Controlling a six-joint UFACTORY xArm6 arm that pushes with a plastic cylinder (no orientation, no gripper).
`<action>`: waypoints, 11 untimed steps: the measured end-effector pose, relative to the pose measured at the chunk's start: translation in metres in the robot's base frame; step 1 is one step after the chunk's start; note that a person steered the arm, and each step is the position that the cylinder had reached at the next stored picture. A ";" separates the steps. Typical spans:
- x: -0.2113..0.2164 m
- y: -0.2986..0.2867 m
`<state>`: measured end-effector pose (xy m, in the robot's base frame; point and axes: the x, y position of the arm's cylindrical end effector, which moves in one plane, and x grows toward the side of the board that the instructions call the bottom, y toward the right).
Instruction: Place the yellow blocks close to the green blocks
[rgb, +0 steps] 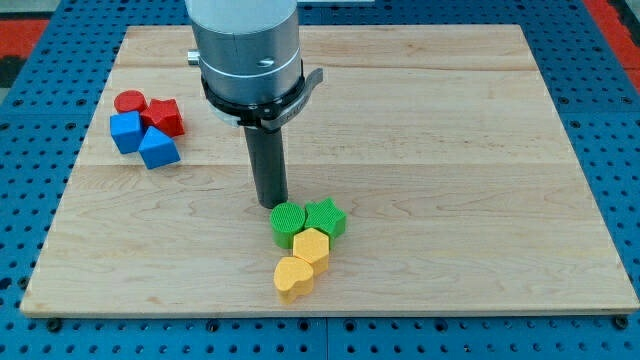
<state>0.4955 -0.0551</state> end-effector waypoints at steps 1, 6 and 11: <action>0.000 0.000; -0.006 0.172; 0.122 0.022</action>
<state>0.6179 -0.0329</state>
